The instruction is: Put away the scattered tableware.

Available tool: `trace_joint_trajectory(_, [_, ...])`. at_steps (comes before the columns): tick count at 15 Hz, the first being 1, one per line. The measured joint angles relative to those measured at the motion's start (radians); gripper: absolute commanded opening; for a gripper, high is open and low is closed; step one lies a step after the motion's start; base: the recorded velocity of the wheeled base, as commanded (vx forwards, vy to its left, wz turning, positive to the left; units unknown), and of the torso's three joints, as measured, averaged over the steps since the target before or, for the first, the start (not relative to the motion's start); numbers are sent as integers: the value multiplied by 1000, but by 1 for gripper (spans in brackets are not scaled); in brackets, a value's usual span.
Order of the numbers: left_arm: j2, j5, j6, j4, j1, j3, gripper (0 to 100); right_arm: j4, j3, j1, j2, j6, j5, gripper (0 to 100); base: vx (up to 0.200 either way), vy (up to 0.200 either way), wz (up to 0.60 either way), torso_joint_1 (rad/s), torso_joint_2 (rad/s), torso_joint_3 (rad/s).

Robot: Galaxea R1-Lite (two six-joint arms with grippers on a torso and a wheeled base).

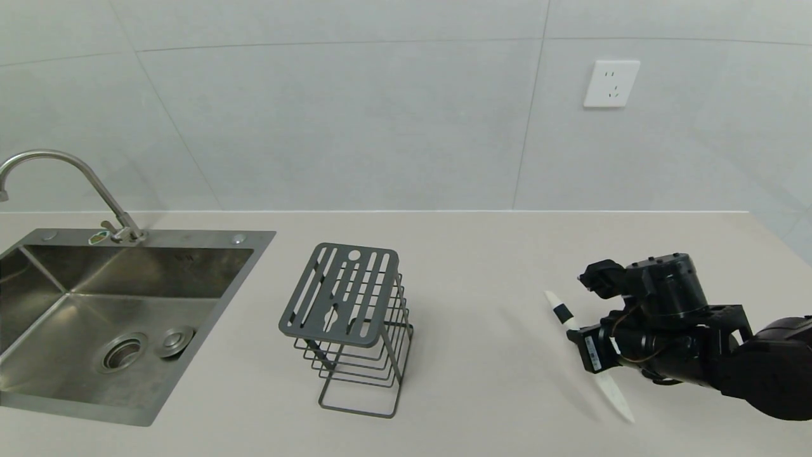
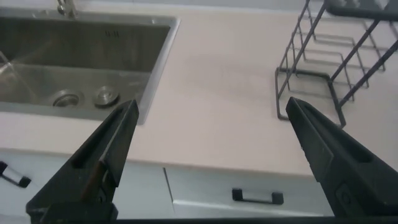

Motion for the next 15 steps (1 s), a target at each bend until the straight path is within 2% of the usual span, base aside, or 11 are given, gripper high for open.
trace_joint_trajectory(2, [0,-10,-3,-119,0,0,100,-21,4,1,-37,-35,57,0,0,0,0,0,0,0])
trace_joint_trajectory(3, [0,-49,-8,-165,0,-1,100,-53,10,1,-60,-55,100,0,0,0,0,0,0,0])
trace_joint_trajectory(4, [0,-114,-24,-185,0,-11,100,-90,17,1,-83,-83,149,0,0,0,0,0,0,0])
trace_joint_trajectory(7, [48,-251,-79,-118,-1,-130,100,-187,29,1,-136,-203,333,0,0,0,0,0,0,0])
trace_joint_trajectory(9, [132,-315,-90,-116,-8,-225,100,-217,35,1,-164,-279,417,0,0,0,0,0,0,0])
trace_joint_trajectory(11, [237,-404,-81,-180,-24,-308,100,-221,42,1,-187,-286,452,0,0,0,0,0,0,0])
trace_joint_trajectory(15, [507,-620,0,-450,-44,-372,100,-372,44,1,-210,-314,601,0,0,0,0,0,0,0])
